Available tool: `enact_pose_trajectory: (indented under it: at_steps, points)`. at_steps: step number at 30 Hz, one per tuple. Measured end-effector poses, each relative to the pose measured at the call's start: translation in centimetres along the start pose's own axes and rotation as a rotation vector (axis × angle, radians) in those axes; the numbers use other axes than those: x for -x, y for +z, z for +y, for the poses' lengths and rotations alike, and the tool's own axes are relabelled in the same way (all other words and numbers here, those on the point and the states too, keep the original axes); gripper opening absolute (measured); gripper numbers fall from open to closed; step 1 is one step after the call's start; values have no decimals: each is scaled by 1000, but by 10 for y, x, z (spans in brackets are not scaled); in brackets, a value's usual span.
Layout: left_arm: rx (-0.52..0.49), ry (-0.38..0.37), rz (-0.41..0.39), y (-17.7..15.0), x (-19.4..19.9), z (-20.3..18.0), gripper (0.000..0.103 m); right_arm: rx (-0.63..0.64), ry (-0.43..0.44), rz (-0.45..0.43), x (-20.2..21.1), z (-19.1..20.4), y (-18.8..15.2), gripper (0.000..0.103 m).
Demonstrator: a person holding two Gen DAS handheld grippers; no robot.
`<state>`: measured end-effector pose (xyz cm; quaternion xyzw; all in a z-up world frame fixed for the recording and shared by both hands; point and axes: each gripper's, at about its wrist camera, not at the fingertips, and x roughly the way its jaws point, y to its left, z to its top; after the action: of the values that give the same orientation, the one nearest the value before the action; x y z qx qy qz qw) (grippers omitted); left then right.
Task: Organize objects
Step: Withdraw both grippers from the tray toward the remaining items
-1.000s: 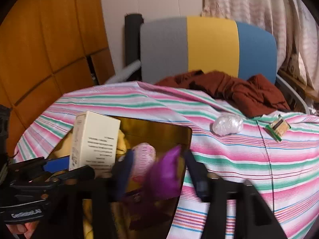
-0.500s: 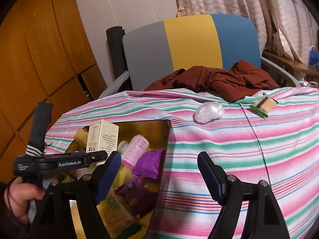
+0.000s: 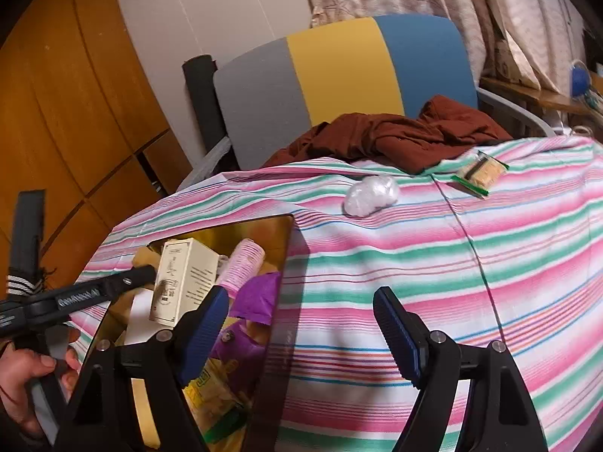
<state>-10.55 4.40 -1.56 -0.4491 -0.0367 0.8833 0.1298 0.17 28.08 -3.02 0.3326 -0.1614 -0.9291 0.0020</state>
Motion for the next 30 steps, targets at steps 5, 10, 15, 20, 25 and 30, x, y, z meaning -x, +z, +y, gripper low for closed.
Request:
enact_pose_trajectory:
  at_steps: [5,10,15,20,25,30]
  points:
    - [-41,11,55,6,-20,-9,63,-23,2,14,1,-7,-3,80]
    - [-33,20,100,-6,-28,-13,63,-12,-8,-4,10,-11,-4,80]
    - [-25,30,-47,-11,7,-21,64,-53,-32,-17,15,-31,-5,80]
    - [-17,-71,-94,-15,20,-36,64,-116,-60,-8,13,-56,-8,80]
    - [-23,-140,-117,-27,23,-61,65,-144,-74,-8,16,-72,-12,80]
    - [-78,-233,-94,-41,19,-95,67,-165,-94,-15,19,-88,-15,81]
